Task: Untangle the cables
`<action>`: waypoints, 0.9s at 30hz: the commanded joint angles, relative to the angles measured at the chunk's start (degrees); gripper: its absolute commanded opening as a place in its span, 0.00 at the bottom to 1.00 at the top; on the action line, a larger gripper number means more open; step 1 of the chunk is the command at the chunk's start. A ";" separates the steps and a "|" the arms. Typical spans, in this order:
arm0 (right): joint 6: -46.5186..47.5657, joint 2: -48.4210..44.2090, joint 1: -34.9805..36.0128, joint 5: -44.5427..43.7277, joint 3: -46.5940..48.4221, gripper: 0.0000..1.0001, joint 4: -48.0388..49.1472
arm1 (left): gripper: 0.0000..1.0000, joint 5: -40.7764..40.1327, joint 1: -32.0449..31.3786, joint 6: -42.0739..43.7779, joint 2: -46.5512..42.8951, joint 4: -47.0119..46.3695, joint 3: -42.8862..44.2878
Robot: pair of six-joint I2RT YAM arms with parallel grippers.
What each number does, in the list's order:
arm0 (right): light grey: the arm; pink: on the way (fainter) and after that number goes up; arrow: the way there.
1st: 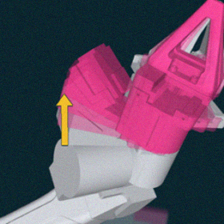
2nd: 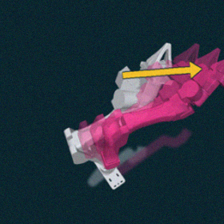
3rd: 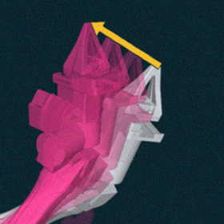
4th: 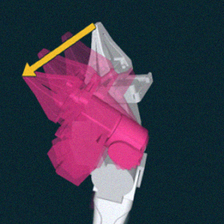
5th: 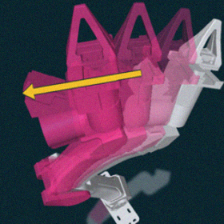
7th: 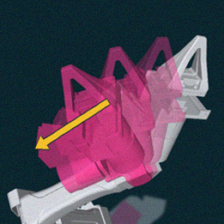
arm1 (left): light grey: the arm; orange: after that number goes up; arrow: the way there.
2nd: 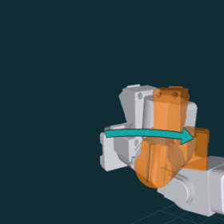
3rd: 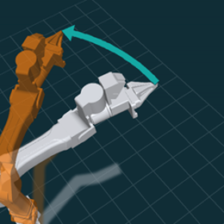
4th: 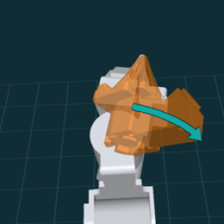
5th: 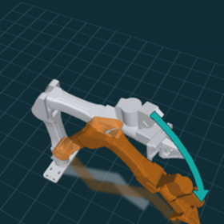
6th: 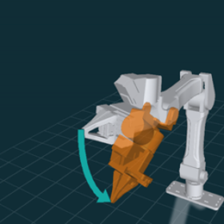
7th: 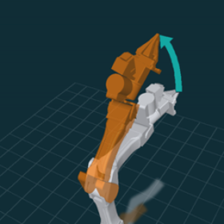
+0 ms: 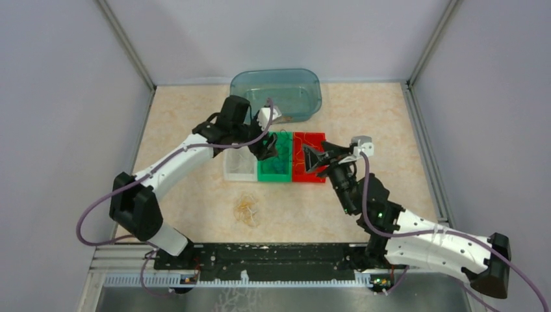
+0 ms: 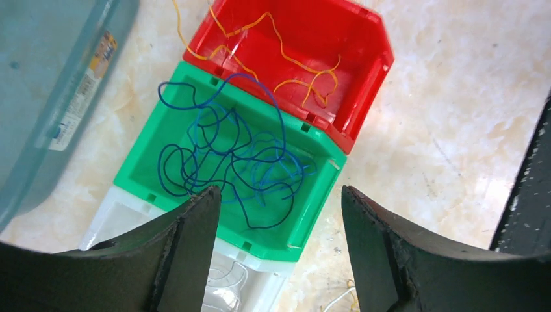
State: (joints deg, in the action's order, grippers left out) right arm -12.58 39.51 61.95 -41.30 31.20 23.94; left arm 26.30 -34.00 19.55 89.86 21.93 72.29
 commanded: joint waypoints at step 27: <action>2.45 56.41 3.40 55.04 24.41 0.51 -13.16 | 1.00 18.73 36.07 -6.26 -27.37 8.12 -3.96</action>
State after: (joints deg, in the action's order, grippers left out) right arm -11.51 97.49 62.76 15.11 53.80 10.81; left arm 43.13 1.72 11.51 63.77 29.34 68.79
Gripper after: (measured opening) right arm 0.512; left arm 0.998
